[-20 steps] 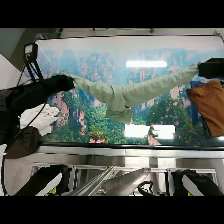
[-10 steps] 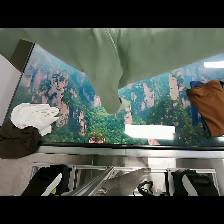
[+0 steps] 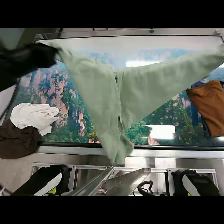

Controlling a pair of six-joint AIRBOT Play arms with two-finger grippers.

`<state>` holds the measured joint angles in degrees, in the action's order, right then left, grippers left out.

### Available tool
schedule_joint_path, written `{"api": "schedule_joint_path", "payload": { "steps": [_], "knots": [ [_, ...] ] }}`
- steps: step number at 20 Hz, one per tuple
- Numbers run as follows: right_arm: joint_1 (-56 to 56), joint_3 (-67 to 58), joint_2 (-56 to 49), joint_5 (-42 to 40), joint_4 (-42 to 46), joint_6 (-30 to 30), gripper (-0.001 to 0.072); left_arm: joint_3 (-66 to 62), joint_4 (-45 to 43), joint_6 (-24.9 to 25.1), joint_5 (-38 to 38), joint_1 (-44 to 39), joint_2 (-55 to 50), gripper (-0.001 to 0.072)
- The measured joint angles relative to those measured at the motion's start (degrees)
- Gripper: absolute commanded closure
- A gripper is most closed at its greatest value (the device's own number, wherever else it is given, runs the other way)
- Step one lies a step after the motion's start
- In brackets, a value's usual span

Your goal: Fold the shirts.

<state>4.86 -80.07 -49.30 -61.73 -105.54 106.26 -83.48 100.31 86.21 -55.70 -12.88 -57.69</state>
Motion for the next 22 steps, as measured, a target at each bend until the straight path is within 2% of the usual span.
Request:
{"api": "schedule_joint_path", "payload": {
  "steps": [4, 8, 9, 10, 14, 17, 20, 22],
  "knots": [
    [0.0, 15.54, -10.03, 8.07, -1.73, -0.48, 0.0689, 5.2, 0.2, 0.72, 8.68, 0.0, -16.68, 0.0692],
    [0.02, 20.17, -22.97, 17.05, -2.38, -1.7, 0.0688, -2.45, 0.31, 0.85, 10.88, 0.0, -34.69, 0.0689],
    [0.02, 19.65, -25.75, 18.73, -2.49, -1.95, 0.0688, -5.77, 0.37, 0.85, 10.69, 0.0, -38.4, 0.0448],
    [0.04, 18.82, -27.93, 19.91, -2.56, -2.19, 0.0688, -9.03, 0.37, 0.85, 10.1, 0.02, -41.27, -0.0002],
    [0.24, 13.99, -32.65, 22.01, -2.62, -2.78, 0.0688, -22.62, 2.56, 0.68, 2.38, 1.4, -47.06, 0.0015],
    [1.05, 10.78, -33.68, 21.75, -2.6, -2.82, 0.0688, -29.27, 4.55, 0.37, -10.97, 3.19, -45.24, 0.0016],
    [2.08, 9.51, -34.1, 21.31, -2.56, -2.99, 0.0688, -25.4, 5.51, -0.09, -24.85, 2.8, -38.88, 0.0016],
    [2.49, 9.16, -34.23, 21.11, -2.56, -2.97, 0.0688, -15.63, 5.64, -1.25, -29.49, 0.09, -32.5, 0.0017]
  ]
}}
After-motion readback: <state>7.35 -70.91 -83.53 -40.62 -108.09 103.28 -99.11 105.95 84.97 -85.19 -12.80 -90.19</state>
